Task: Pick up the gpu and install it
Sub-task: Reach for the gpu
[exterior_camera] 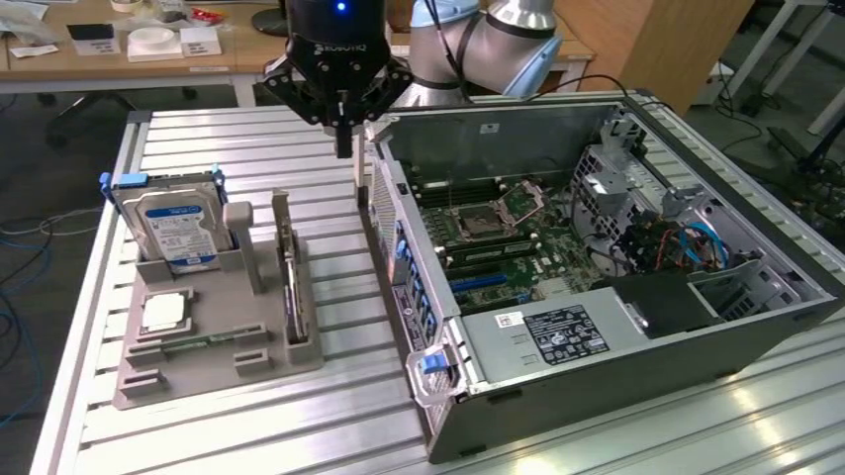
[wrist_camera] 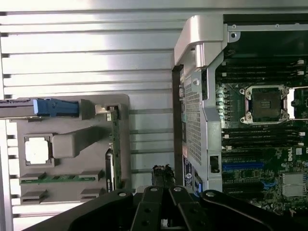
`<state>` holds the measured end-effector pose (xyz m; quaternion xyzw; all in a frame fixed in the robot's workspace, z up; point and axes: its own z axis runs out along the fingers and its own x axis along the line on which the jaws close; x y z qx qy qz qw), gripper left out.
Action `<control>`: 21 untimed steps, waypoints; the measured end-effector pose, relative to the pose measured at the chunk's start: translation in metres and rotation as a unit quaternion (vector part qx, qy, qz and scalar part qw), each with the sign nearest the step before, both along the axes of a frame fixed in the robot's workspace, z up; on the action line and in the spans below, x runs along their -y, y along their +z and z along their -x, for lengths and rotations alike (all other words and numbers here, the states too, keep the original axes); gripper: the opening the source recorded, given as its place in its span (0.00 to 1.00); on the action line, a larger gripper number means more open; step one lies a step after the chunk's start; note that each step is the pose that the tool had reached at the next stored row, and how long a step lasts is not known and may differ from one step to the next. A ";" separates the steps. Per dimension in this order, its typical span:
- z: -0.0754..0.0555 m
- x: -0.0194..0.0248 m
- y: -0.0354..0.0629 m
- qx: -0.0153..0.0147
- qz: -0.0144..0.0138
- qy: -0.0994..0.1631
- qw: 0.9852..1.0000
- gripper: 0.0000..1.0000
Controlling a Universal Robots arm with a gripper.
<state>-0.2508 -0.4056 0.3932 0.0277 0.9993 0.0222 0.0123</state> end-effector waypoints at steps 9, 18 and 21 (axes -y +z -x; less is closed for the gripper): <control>0.019 0.0022 0.0000 0.000 0.000 0.000 1.000 0.11; 0.041 0.0067 -0.0001 0.000 0.000 0.000 1.000 0.11; 0.049 0.0079 -0.0001 0.000 0.000 0.000 1.000 0.11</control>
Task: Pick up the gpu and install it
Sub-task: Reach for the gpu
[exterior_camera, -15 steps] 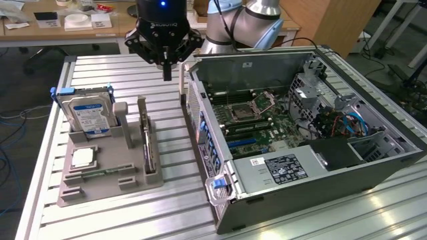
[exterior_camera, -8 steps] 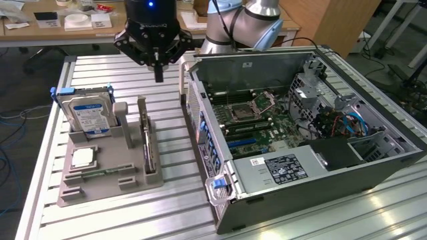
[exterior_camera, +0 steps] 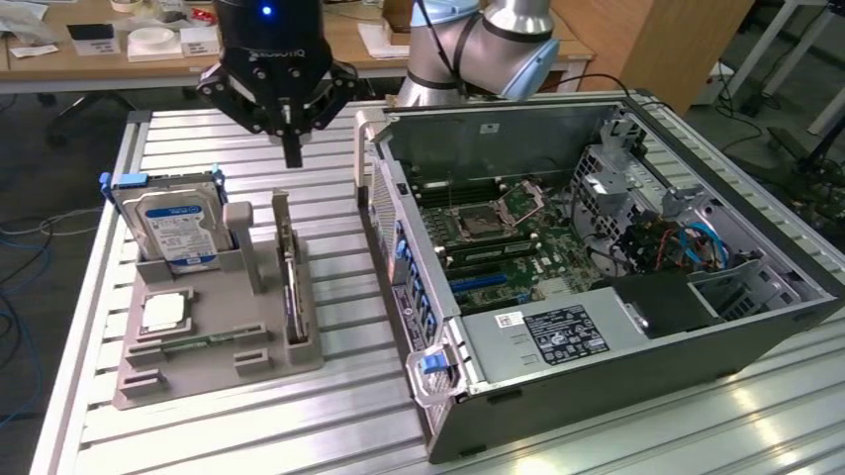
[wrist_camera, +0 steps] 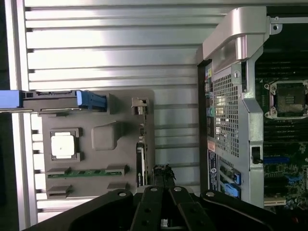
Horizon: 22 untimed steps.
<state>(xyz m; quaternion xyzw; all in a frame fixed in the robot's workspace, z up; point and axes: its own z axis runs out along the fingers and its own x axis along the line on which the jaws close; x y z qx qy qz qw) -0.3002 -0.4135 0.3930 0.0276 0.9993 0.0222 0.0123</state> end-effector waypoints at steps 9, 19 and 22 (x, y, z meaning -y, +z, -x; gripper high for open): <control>0.009 0.0006 0.0000 0.000 0.000 0.000 1.000 0.11; 0.016 0.0091 -0.0019 -0.001 0.000 0.008 1.000 0.11; 0.017 0.0097 -0.0028 -0.001 0.000 0.019 1.000 0.11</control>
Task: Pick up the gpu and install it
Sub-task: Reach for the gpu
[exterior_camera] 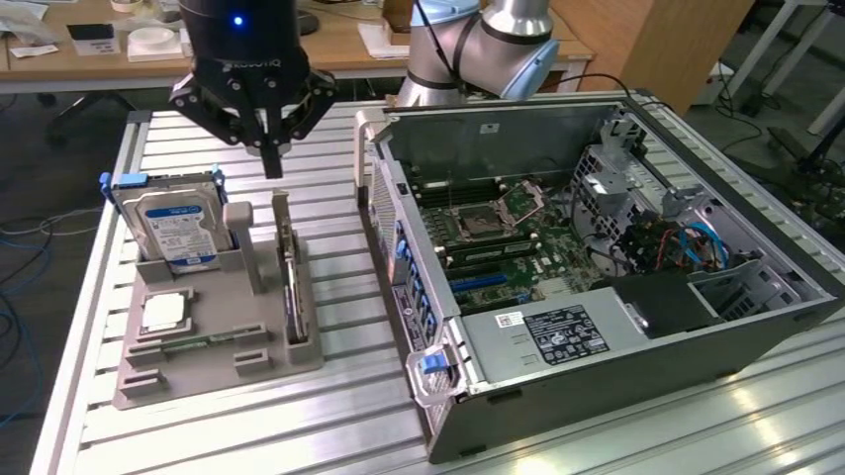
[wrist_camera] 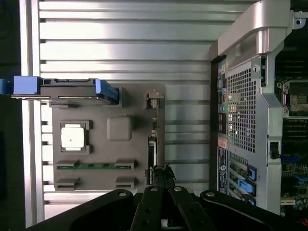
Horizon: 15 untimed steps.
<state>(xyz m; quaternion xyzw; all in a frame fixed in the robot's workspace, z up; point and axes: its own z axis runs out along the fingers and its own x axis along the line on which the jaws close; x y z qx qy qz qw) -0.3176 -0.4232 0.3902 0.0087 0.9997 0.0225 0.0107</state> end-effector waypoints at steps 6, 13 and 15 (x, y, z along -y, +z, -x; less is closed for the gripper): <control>0.003 0.0021 -0.0013 0.000 0.000 0.021 1.000 0.11; 0.007 0.0071 -0.0025 0.000 0.000 0.025 1.000 0.11; 0.007 0.0071 -0.0030 0.000 0.000 0.025 1.000 0.11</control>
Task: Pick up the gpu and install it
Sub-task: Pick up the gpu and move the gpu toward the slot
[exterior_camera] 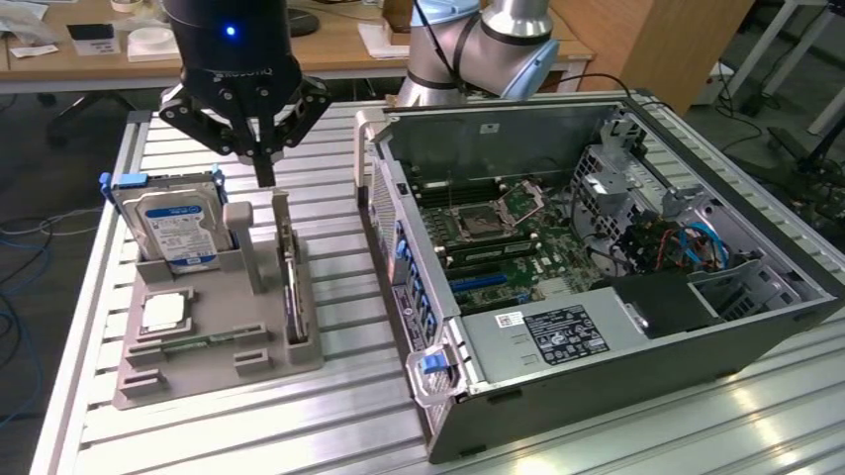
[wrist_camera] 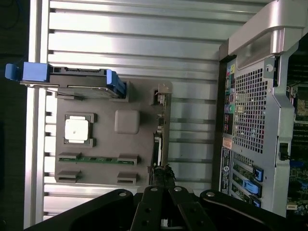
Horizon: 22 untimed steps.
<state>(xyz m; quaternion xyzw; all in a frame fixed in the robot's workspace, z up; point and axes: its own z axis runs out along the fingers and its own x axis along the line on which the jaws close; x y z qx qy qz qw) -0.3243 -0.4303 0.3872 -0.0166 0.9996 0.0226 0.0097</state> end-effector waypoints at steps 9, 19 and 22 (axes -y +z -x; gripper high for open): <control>0.000 0.0000 0.0000 0.000 0.000 0.000 1.000 0.11; 0.000 0.0000 0.0000 0.000 0.000 0.000 1.000 0.41; 0.000 0.0000 0.0000 0.000 0.000 0.000 1.000 0.53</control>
